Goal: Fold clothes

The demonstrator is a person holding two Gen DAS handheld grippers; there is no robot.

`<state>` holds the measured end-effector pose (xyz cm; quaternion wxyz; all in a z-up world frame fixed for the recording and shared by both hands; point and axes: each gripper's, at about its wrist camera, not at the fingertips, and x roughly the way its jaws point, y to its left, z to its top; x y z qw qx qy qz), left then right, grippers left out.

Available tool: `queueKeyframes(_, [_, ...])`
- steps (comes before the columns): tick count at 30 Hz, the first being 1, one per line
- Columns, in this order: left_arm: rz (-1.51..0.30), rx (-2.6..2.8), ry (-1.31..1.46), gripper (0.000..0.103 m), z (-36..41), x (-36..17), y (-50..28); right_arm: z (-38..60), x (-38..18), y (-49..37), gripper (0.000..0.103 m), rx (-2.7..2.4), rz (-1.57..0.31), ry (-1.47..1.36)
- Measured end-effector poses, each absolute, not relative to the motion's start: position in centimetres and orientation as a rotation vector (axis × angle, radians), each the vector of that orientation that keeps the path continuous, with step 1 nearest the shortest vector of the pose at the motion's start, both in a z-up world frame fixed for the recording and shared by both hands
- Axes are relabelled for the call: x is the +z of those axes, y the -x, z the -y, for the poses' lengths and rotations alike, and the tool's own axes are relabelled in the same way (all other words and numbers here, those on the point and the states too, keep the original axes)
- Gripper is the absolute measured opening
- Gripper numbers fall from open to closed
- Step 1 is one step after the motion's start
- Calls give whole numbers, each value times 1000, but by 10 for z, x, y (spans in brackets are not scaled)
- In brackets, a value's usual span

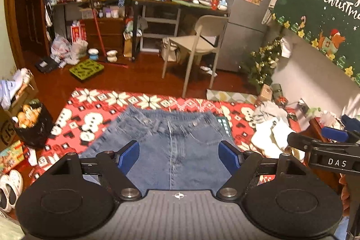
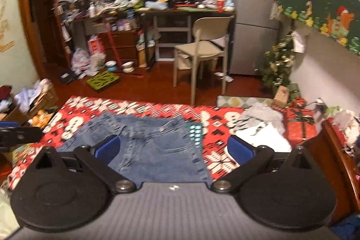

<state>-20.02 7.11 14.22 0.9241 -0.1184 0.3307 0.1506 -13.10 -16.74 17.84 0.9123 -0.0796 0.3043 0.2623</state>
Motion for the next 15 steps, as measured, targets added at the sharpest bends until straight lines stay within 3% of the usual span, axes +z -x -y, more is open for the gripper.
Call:
queueKeyframes(6, [-657, 310, 204, 81, -69, 149, 177, 166, 184, 123, 102, 465, -559, 228])
queueKeyframes(15, [-617, 211, 277, 83, -103, 93, 150, 167, 136, 129, 102, 593, -497, 340])
